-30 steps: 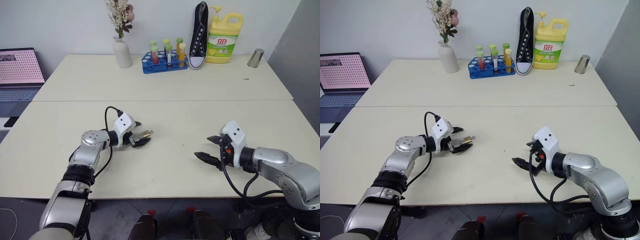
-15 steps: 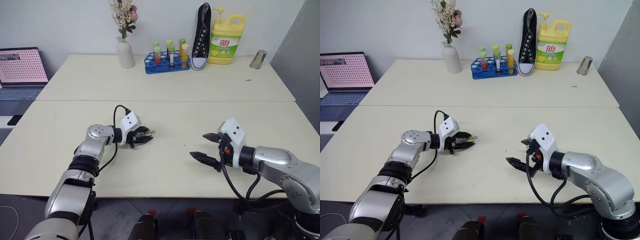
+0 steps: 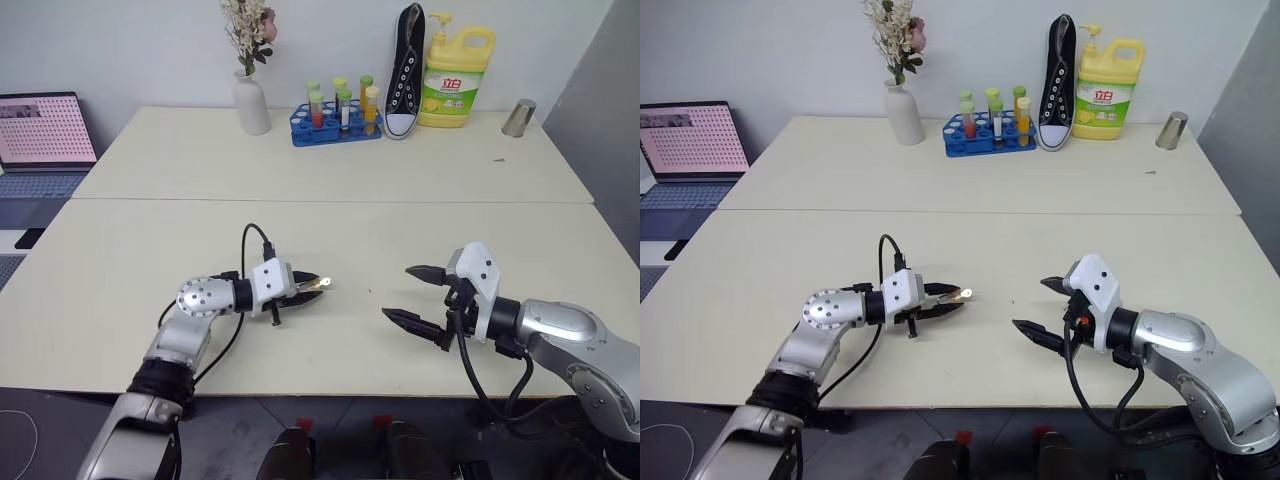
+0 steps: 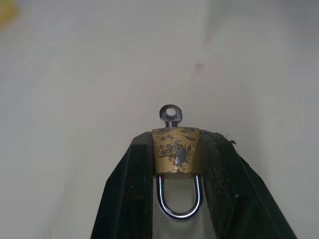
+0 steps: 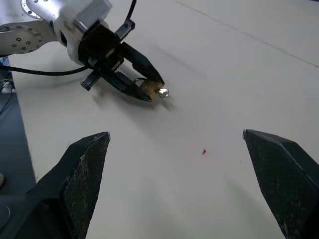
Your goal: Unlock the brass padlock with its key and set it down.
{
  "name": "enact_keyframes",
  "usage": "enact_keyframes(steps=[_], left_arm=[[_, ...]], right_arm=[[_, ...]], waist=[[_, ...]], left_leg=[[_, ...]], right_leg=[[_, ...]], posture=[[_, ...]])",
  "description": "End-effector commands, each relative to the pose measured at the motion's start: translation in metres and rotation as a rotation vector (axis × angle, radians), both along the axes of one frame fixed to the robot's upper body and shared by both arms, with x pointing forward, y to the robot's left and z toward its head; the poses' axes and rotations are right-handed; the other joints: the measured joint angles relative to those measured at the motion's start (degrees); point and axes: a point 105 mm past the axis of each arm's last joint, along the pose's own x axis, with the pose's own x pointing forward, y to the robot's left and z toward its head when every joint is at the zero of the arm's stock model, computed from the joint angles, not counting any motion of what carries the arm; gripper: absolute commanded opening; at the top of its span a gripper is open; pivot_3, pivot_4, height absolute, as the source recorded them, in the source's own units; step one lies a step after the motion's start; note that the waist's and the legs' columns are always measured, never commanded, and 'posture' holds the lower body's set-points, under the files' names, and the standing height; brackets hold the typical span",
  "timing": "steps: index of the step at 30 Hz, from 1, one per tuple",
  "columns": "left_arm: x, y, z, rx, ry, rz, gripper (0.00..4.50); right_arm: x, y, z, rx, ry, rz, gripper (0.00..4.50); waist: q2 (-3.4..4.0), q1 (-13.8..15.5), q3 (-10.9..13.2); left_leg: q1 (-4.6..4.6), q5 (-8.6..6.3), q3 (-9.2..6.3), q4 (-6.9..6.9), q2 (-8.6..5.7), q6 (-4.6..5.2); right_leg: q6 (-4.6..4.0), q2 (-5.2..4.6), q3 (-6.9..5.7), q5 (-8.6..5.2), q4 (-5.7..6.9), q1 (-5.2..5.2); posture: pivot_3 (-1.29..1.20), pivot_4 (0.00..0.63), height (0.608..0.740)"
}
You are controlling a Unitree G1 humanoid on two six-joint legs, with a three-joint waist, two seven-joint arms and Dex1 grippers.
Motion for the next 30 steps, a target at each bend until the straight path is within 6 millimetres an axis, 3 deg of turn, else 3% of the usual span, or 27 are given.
enact_keyframes(steps=[1,6,11,23,26,30], left_arm=[[-0.017,-0.003,0.039,0.013,-0.345,-0.071,0.97],[-0.045,-0.008,0.04,0.06,-0.575,-0.191,0.97],[-0.059,-0.014,0.034,0.055,-0.614,-0.229,0.97],[-0.057,-0.016,0.03,0.072,-0.631,-0.222,0.97],[-0.057,-0.017,0.03,0.071,-0.633,-0.226,0.97],[-0.057,-0.018,0.029,0.079,-0.639,-0.232,0.97]], right_arm=[[-0.007,0.005,0.009,0.057,0.014,0.07,4.5],[-0.002,0.013,0.007,0.091,0.084,0.093,4.5],[0.006,0.028,0.009,0.141,0.131,0.113,4.5],[0.005,0.045,0.003,0.144,0.228,0.169,4.5],[0.007,0.048,0.003,0.151,0.239,0.165,3.9],[0.005,0.05,0.004,0.151,0.245,0.184,2.5]], waist=[[0.0,0.0,0.0],[0.04,-0.4,0.0],[0.04,-0.3,0.0],[0.04,-0.3,0.0],[0.04,-0.3,0.0],[0.04,-0.3,0.0]], left_leg=[[0.04,0.0,0.02,-0.01,-0.03,0.0],[0.14,-0.01,0.11,-0.06,-0.01,0.02],[0.11,-0.01,0.09,-0.04,-0.03,0.02],[0.1,-0.01,0.06,-0.04,-0.03,0.03],[0.11,-0.01,0.06,-0.05,-0.02,0.03],[0.11,-0.01,0.06,-0.05,-0.02,0.03]], right_leg=[[0.01,0.0,0.01,0.0,-0.01,0.04],[0.0,0.09,0.05,0.0,0.0,0.04],[0.0,0.11,0.03,0.0,0.02,0.05],[0.01,0.12,-0.01,0.0,0.04,0.04],[0.01,0.14,-0.01,0.0,0.04,0.04],[0.01,0.14,-0.01,0.0,0.05,0.03]], posture=[[0.0,0.15,0.74],[0.0,0.15,0.74],[0.0,0.15,0.74],[0.0,0.15,0.74],[0.0,0.15,0.74],[0.0,0.15,0.74]])
